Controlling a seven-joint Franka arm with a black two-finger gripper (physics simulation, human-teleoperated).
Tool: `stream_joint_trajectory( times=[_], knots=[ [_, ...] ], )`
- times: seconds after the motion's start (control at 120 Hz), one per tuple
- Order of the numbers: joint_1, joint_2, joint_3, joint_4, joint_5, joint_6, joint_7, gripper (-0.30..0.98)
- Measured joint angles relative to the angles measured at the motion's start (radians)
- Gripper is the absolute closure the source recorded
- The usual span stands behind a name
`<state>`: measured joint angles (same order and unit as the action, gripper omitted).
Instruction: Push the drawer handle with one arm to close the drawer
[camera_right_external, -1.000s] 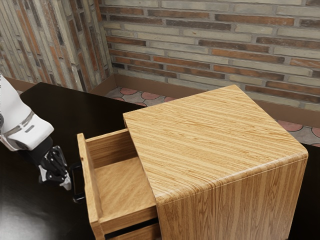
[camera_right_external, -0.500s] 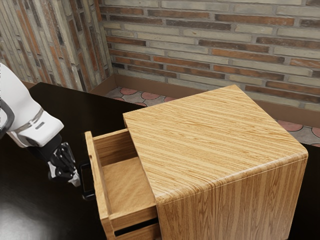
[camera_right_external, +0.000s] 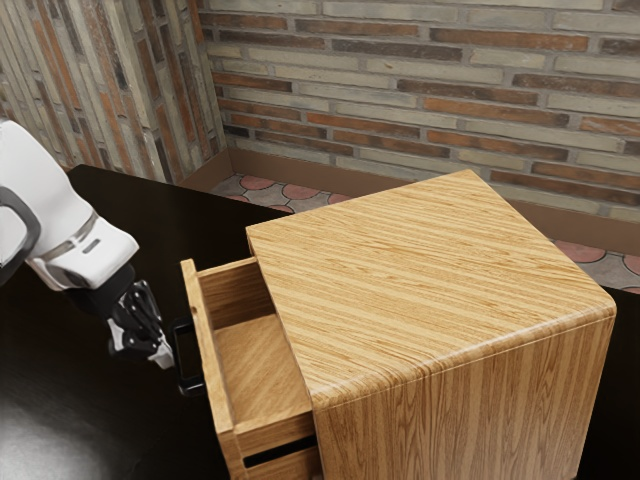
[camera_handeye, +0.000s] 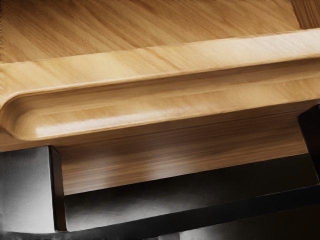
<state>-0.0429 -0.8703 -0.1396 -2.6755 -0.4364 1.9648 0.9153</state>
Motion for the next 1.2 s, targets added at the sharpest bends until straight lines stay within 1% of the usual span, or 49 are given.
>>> stream_joint_trajectory(
  times=[1.2],
  knots=[
    [-0.033,0.176,-0.028,0.109,-0.001,0.078,0.0,0.78]
  ],
)
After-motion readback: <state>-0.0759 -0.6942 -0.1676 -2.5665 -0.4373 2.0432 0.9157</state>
